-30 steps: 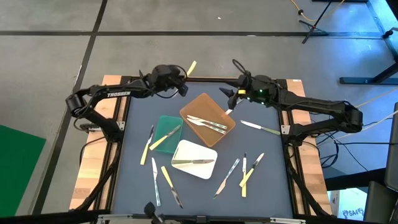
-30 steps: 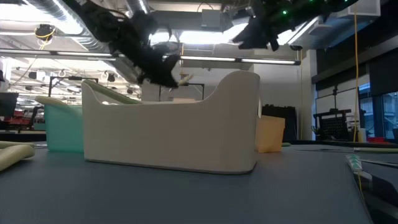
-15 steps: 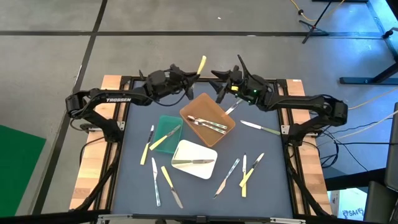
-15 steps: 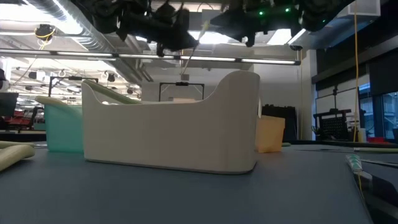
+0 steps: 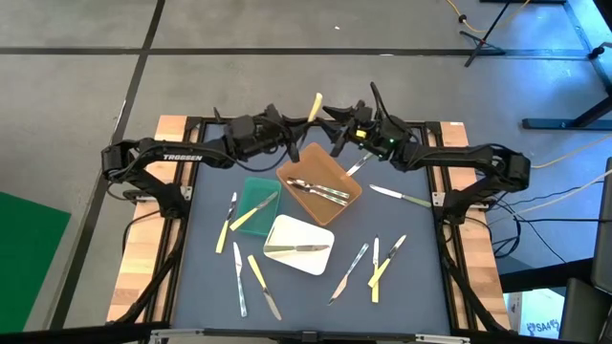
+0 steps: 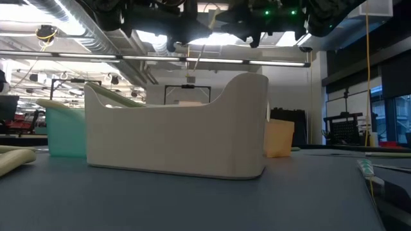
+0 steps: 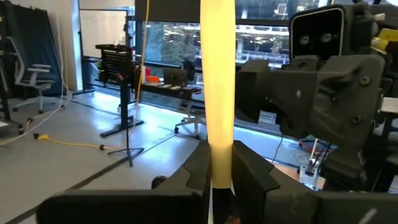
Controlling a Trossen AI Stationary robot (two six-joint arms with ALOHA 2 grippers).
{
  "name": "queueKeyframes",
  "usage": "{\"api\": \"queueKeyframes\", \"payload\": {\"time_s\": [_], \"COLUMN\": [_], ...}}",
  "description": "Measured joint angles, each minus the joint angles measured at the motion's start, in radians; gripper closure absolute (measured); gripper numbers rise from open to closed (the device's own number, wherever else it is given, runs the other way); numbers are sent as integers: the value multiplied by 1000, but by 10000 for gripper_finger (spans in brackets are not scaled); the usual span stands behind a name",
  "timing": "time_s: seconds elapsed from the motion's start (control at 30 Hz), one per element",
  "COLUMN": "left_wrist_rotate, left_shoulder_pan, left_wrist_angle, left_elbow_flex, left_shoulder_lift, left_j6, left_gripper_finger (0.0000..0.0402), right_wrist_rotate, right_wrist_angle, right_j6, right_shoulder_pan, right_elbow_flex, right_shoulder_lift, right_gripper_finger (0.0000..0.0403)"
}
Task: Sort silverware by color (type)
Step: Put the yellow table knife into the green bin
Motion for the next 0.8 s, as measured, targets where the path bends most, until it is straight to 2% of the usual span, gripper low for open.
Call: {"api": "queueKeyframes", "payload": {"time_s": [0.43,0.8], "left_wrist_rotate": [-48,-123], "left_shoulder_pan": [-36,-71], "left_wrist_angle": [14,14], "left_elbow_flex": [0,0], "left_shoulder_lift": [1,1], "left_j6": [31,176], "left_gripper_finger": [362,362], "right_wrist_rotate": [-19,-43], "right_wrist_angle": [107,136], "right_j6": [85,131], "right_shoulder_pan": [1,1], "right_elbow_flex": [1,1], "right_shoulder_lift": [74,73], "right_gripper_finger": [207,207]}}
